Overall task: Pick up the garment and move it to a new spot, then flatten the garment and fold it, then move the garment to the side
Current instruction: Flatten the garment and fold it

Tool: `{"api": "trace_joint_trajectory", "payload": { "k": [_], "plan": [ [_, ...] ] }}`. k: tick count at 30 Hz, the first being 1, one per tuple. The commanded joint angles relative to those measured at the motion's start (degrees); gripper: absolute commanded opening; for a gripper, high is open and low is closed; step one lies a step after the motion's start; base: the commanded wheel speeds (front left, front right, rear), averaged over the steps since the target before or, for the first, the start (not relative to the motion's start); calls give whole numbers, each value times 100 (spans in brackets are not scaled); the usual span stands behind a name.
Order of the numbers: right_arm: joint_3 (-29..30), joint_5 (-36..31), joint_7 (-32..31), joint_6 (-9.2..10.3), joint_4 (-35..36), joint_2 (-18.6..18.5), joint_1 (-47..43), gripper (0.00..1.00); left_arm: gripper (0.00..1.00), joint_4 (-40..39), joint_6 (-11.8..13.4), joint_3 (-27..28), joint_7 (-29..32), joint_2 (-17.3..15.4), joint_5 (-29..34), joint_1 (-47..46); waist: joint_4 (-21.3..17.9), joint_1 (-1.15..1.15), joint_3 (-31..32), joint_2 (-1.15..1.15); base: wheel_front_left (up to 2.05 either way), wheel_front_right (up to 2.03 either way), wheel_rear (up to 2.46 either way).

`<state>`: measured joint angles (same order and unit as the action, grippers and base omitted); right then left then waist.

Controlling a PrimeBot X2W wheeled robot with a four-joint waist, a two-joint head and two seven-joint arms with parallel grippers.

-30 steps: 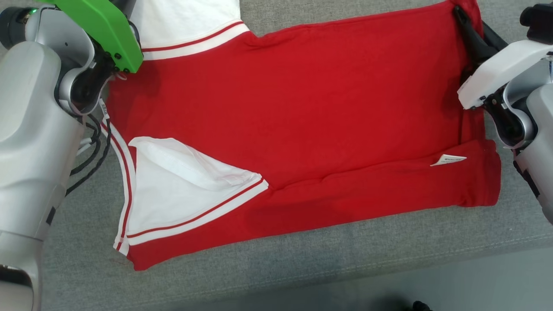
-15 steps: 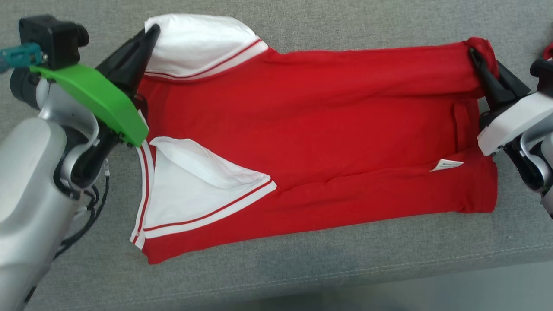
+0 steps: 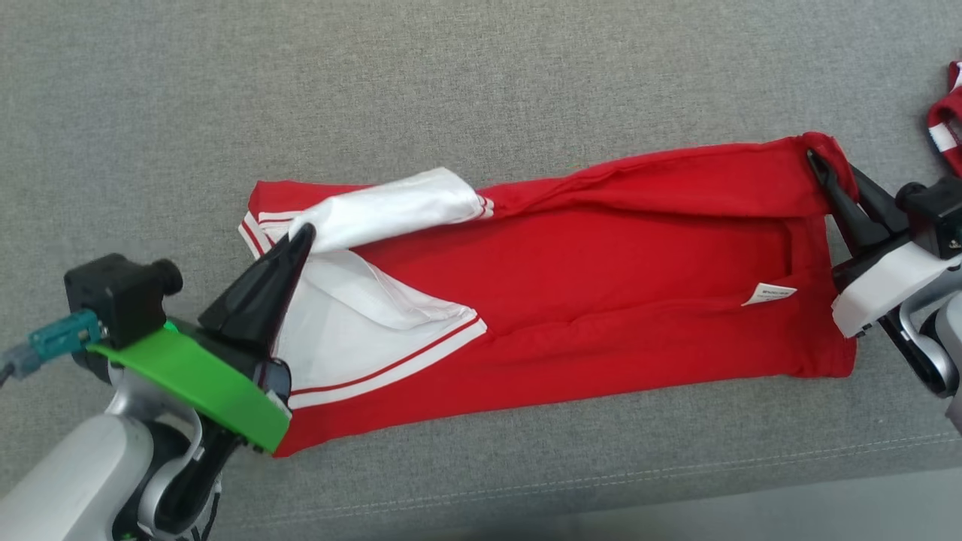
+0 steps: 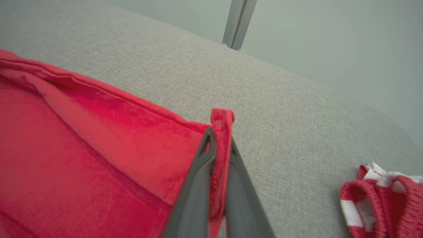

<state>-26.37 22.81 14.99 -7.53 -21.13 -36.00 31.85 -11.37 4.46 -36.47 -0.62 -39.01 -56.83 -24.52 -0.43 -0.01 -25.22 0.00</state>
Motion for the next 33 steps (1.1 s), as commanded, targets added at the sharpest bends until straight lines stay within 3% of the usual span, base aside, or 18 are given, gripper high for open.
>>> {"api": "trace_joint_trajectory", "payload": {
  "k": [1, 5, 15, 16, 17, 18, 19, 20, 21, 25, 33],
  "plan": [
    [129, -96, 19, 9, 111, 51, -133, 0, 0, -111, 88, 53, -85, -80, 3, 185, 6, 1, 15, 0, 0, 0, 0],
    [564, -238, 19, 9, 275, 181, -474, 0, 0, -454, 239, 94, -275, -107, -123, 618, 19, 1, 52, 0, 0, 0, 0],
    [842, -87, 20, 9, 348, 452, -1101, 0, 0, -381, 169, -20, -300, 59, -686, 1314, 11, 1, 179, 0, 0, 0, 0],
    [817, -24, 20, 9, 387, 477, -1157, 13, 0, -325, 163, -33, -292, 92, -728, 1347, 12, 1, 192, 0, 0, 0, 0],
    [784, 50, 19, 9, 379, 499, -1232, 37, 0, -257, 143, -70, -252, 115, -771, 1371, 13, 1, 207, 0, 0, 0, 0],
    [808, 115, 19, 9, 374, 521, -1295, 62, 27, -178, 141, -93, -234, 136, -814, 1387, 13, 1, 224, 0, 0, 0, 0],
    [811, 180, 19, 9, 392, 539, -1352, 100, 53, -115, 140, -107, -216, 170, -874, 1410, 14, 1, 242, 0, 0, 0, 0],
    [796, 246, 19, 9, 430, 548, -1422, 100, 86, -49, 108, -150, -171, 194, -915, 1433, 16, 1, 262, 0, 0, 0, 0],
    [837, 299, 19, 9, 444, 561, -1493, 100, 100, 3, 110, -142, -184, 212, -940, 1457, 13, 1, 279, 0, 0, 0, 0],
    [957, 433, 19, 9, 609, 653, -1837, 100, 100, 132, 131, -169, -223, 273, -991, 1562, 19, 1, 369, 0, 0, 0, 0],
    [1570, 711, 19, 9, 1331, 1085, -2534, 100, 100, 165, 472, -7, -646, 294, -701, 1649, 73, 1, 566, 0, 0, 0, 0]
  ]
}}
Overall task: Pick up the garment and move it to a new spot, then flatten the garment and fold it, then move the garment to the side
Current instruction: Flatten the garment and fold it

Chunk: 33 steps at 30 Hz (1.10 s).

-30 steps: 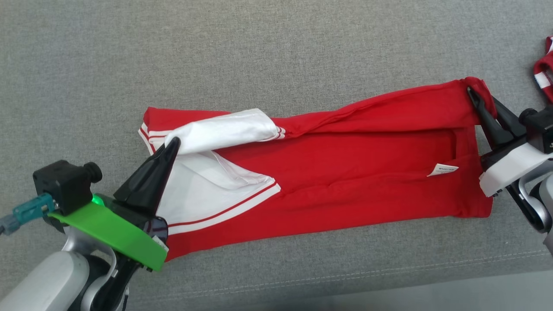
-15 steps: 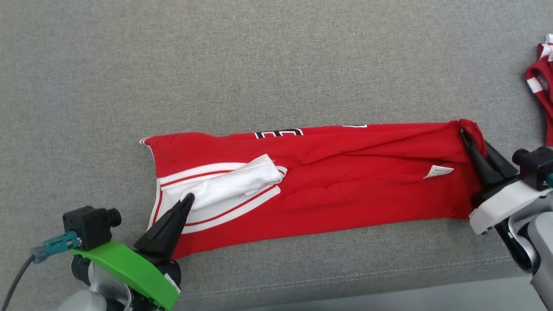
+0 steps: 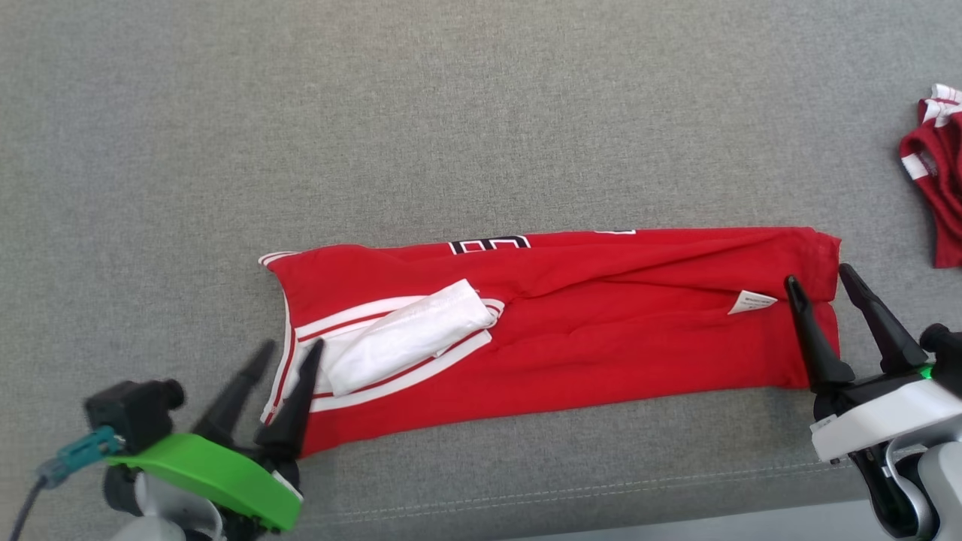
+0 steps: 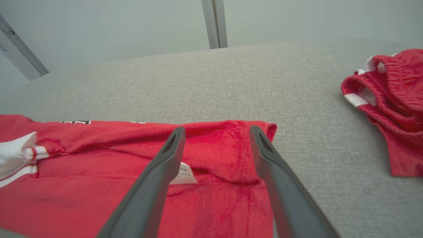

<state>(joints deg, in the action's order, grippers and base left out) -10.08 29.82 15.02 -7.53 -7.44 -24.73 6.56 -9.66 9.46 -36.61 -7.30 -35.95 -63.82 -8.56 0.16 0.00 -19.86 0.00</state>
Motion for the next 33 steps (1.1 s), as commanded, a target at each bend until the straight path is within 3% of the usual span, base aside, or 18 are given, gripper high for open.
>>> {"api": "trace_joint_trajectory", "payload": {
  "k": [1, 10, 21, 26, 33],
  "plan": [
    [74, 19, 14, 9, 67, 52, -78, 100, 100, -6, 84, 114, -113, 5, 58, 28, 10, 0, 59, 0, 0, 0, 0],
    [855, -293, 14, 8, 295, 768, 77, 100, 100, -30, 803, 459, -613, 270, 712, -440, -62, 0, 391, 0, 0, 0, 0],
    [728, -1062, -248, 7, 127, 1117, 245, 100, 100, 460, 1338, 479, -794, 843, 1991, -762, -83, 0, 856, 0, 0, 0, 0],
    [698, -1188, -298, 7, 149, 1255, 34, 100, 100, 549, 1257, 805, -789, 1190, 2551, -447, -50, 0, 1003, 0, 0, 0, 0],
    [686, -1238, -391, 7, 171, 1339, -186, 100, 100, 863, 744, 1357, -789, 1591, 3265, 96, -42, 0, 1127, 0, 0, 0, 0]
  ]
}}
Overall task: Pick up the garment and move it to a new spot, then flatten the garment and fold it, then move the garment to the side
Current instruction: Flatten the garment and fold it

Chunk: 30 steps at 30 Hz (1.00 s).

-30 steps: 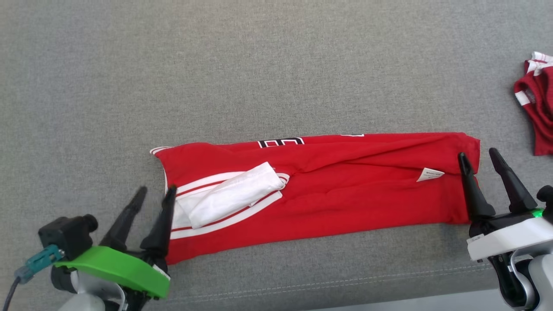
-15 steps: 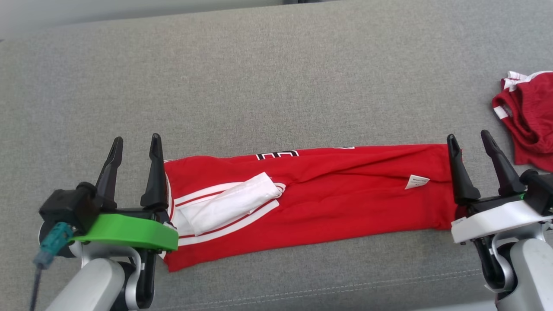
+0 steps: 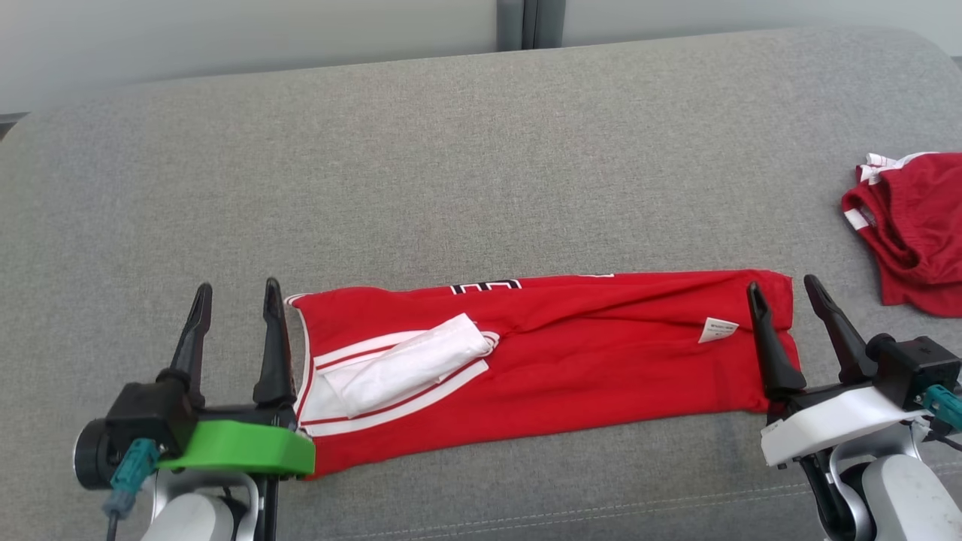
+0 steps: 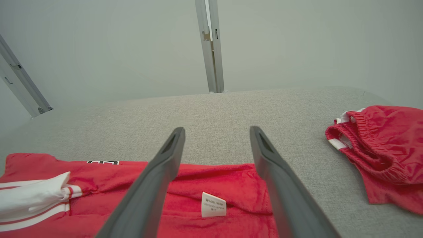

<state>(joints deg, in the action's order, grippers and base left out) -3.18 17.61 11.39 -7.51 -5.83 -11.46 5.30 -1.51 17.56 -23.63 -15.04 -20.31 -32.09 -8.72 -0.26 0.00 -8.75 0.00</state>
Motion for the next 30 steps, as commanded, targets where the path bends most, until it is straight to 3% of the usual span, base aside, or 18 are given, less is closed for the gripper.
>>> {"api": "trace_joint_trajectory", "payload": {
  "k": [1, 16, 30],
  "plan": [
    [-6, -18, -37, 5, 10, 13, -62, 100, 100, 84, -114, 82, -15, 70, 171, 165, 2, 0, 20, 0, 0, 0, 0],
    [217, -1, -284, 5, -302, -122, 115, 100, 100, 274, -534, 359, -16, 417, 670, 178, 200, 0, -125, 0, 0, 0, 0],
    [326, 397, 60, 6, -2355, -255, 805, 100, 100, 434, -819, 546, -17, 726, 902, -8, 441, 0, -413, 0, 0, 0, 0]
  ]
}}
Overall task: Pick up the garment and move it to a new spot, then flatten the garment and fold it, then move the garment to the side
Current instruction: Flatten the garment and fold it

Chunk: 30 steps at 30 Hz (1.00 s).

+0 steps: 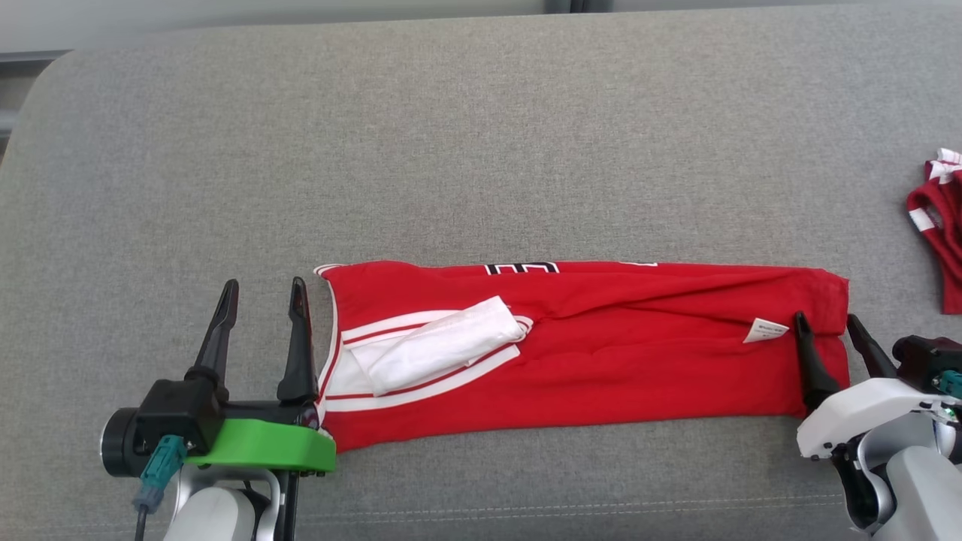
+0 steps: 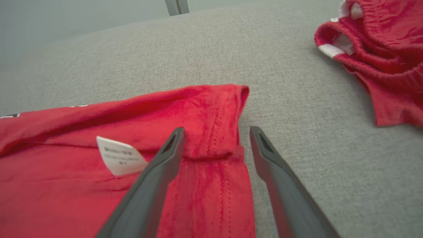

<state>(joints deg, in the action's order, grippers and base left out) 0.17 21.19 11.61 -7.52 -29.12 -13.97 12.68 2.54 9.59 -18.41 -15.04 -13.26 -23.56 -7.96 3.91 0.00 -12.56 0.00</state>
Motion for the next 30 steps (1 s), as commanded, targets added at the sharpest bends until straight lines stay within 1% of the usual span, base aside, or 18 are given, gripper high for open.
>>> {"api": "trace_joint_trajectory", "payload": {
  "k": [1, 7, 8, 9, 10, 12, 15, 21, 27, 30],
  "plan": [
    [-16, 85, 75, 6, -174, 19, 126, 100, 100, 29, -40, 44, -17, 39, 78, -93, 27, 0, -53, 0, 0, 0, 0],
    [-137, 249, 244, 6, -971, 140, 414, 100, 100, 68, -140, 114, -17, 106, 162, -134, 43, 0, -106, 0, 0, 0, 0],
    [-174, 273, 259, 7, -1097, 155, 437, 87, 100, 78, -151, 124, -17, 119, 162, -135, 39, 0, -104, 0, 0, 0, 0],
    [-224, 281, 275, 6, -1183, 160, 474, 19, 100, 88, -169, 141, -17, 127, 182, -135, 34, 0, -103, 0, 0, 0, 0],
    [-273, 327, 290, 6, -1254, 185, 497, 0, 100, 97, -184, 159, -17, 136, 196, -135, 25, 0, -102, 0, 0, 0, 0],
    [-347, 410, 318, 8, -1313, 181, 549, 0, 100, 111, -195, 212, -17, 141, 215, -132, 1, 0, -95, 0, 0, 0, 0],
    [-282, 527, 343, 13, -1256, 50, 596, 0, 100, 99, -187, 279, -17, 159, 250, -96, -57, 0, -82, 0, 0, 0, 0],
    [266, 472, 353, 10, -829, -231, 396, 0, 100, 51, -219, 326, -16, 213, 321, -50, -166, 0, -72, 0, 0, 0, 0],
    [714, 317, 354, 9, -661, -506, 269, 0, 100, 44, -240, 381, -17, 245, 358, -21, -269, 0, -75, 0, 0, 0, 0],
    [674, 192, 355, 8, -464, -548, 291, 0, 100, 58, -270, 397, -17, 251, 375, -13, -333, 0, -72, 0, 0, 0, 0]
  ]
}}
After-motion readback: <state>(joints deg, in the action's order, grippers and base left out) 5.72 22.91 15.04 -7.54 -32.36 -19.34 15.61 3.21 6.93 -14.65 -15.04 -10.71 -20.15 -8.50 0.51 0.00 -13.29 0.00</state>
